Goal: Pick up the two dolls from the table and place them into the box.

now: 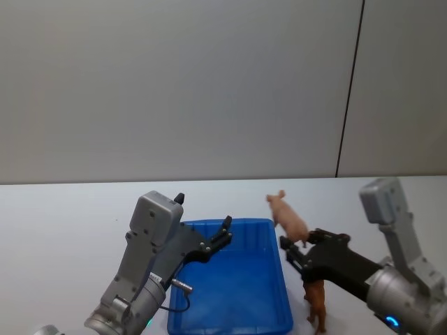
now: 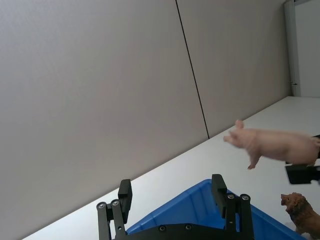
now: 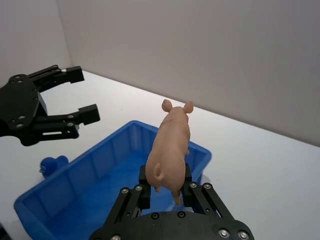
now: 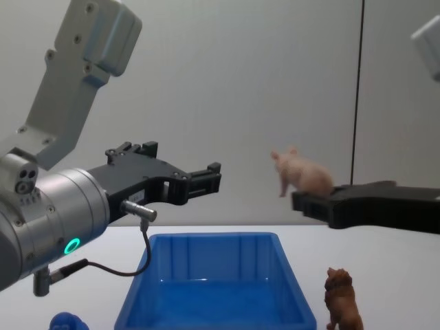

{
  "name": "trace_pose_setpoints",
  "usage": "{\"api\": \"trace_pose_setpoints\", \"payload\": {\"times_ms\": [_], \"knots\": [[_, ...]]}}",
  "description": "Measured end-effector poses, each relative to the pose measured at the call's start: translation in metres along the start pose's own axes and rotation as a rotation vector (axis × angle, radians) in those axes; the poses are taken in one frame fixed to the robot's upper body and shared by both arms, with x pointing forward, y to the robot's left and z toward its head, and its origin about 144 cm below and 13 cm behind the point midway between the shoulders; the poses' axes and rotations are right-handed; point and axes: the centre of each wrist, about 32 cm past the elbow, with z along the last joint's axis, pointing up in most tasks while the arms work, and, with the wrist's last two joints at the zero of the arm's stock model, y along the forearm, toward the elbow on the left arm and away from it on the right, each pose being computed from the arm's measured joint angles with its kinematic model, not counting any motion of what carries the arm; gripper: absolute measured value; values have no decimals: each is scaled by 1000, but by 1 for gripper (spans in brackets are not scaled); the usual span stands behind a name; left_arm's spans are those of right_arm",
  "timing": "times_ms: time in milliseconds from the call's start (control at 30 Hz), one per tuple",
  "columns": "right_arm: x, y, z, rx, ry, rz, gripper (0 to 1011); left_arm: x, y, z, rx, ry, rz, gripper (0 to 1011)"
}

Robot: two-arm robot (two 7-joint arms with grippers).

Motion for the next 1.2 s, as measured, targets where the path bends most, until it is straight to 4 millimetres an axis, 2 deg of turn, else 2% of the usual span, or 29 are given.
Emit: {"api": "trace_pose_setpoints", "payload": {"times_ms": [67,167,200,400,433,767,833,1200], "knots": [[0,4,2,-11,12,15,335,0,0,0,0,0,0,1001],[-1,13,4,-32,37,43,426,0,0,0,0,0,0,1001],[-2,17,4,-42,47,54,486,0,0,0,0,0,0,1001],[-3,29,4,-72,76,85,643,0,0,0,0,0,0,1001],[-3,32,4,-77,80,90,705,0,0,0,0,0,0,1001],[0,33,4,-75,73,81,966,0,0,0,0,0,0,1001],[2,29,4,-68,69,68,1001,0,0,0,0,0,0,1001],[6,5,-2,-55,76,10,1001,0,0,0,0,0,0,1001]]}}
